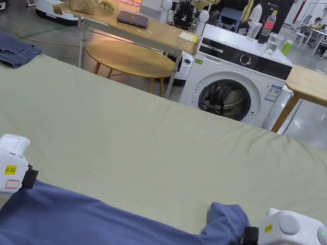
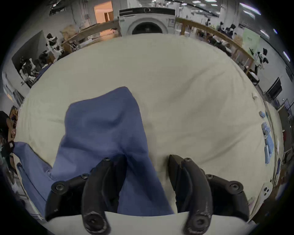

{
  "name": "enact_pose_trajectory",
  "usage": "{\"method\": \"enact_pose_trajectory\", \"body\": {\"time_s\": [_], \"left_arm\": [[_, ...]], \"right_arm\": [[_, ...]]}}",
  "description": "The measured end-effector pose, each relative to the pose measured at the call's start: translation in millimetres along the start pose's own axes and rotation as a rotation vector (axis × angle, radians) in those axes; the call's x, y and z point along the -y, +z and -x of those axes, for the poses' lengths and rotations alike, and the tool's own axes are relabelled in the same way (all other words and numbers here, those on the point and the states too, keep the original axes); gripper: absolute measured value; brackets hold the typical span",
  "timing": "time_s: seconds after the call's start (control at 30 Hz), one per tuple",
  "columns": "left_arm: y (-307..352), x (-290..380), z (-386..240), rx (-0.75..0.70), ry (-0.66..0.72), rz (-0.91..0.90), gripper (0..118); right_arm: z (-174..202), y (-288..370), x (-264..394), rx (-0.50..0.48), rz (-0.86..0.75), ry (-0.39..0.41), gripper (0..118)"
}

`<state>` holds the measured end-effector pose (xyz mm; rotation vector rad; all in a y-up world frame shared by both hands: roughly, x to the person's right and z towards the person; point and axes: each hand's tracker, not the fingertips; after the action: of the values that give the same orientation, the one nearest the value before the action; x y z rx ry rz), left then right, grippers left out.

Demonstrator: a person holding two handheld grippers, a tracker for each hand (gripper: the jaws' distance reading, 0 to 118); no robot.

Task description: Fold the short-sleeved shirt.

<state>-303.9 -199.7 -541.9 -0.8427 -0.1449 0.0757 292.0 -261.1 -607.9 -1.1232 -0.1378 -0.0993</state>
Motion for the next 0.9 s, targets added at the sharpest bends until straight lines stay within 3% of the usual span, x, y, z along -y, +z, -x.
{"method": "enact_pose_trajectory", "body": {"time_s": [0.07,0.1,0.13,0.17,0.27,0.3,0.9], "left_arm": [[0.2,1.3,0.1,-0.005,-0.005,0.002,0],[0.6,2.5,-0.5,-0.005,-0.003,0.002,0],[0.3,3.2,0.2,-0.003,0.003,0.003,0],[0.0,4.1,0.9,0.0,0.007,0.005,0],[2.9,7.7,0.1,-0.001,0.011,0.007,0],[5.2,8.8,0.6,0.0,0.011,0.005,0],[104.9,44.2,30.5,0.057,0.045,-0.086,0]], "right_arm": [[3.0,0.0,1.8,0.017,-0.027,0.013,36],[3.5,0.5,3.4,0.02,-0.034,0.034,6],[3.4,0.9,4.2,0.028,-0.044,0.053,0],[25.7,26.1,20.5,0.029,-0.05,0.07,0],[31.3,41.0,37.7,0.001,-0.091,0.073,0],[12.9,33.5,24.4,-0.029,-0.12,0.064,0],[21.2,207.7,138.2,-0.035,-0.399,0.116,0]]}}
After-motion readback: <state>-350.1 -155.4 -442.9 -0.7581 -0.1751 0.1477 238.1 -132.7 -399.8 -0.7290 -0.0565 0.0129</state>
